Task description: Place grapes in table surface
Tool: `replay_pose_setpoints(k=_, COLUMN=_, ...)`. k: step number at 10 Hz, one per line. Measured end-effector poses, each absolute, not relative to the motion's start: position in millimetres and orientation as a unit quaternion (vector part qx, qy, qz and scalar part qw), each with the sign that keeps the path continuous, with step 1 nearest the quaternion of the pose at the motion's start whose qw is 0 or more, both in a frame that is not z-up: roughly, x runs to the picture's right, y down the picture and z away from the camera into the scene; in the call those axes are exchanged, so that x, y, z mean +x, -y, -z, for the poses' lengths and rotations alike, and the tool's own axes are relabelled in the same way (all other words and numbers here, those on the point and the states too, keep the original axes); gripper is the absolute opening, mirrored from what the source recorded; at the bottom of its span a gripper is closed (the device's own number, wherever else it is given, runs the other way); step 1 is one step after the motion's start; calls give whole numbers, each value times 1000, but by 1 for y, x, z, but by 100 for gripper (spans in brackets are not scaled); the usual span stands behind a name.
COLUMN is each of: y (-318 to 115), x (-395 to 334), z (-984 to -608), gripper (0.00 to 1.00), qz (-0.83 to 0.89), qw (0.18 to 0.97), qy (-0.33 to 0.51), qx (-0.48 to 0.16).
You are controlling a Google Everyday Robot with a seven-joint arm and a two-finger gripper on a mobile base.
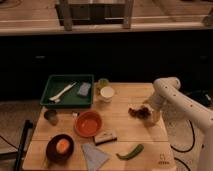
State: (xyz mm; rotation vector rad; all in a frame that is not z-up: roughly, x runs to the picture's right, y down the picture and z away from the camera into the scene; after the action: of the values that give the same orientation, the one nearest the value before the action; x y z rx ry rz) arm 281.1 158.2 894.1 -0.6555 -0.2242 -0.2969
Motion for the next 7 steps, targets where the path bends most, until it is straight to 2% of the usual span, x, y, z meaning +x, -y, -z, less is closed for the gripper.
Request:
replay_pose_setpoints(k=2, y=-161, x=271, z=-892, gripper=80, qz=159, qw=927, qy=118, qx=-320)
replay_pose_setpoints(k=3, y=-163, x=267, z=-892, gripper=77, qz=164, qw=925, qy=120, qx=-321)
replay_pose_setpoints(k=5, y=-166, x=261, z=-895, gripper=62, qz=171, qw=924, qy=123, qx=-321)
replay_pose_setpoints(k=7, y=-170, x=260, z=-899, gripper=40, qz=168, qw=924, qy=126, qx=-321)
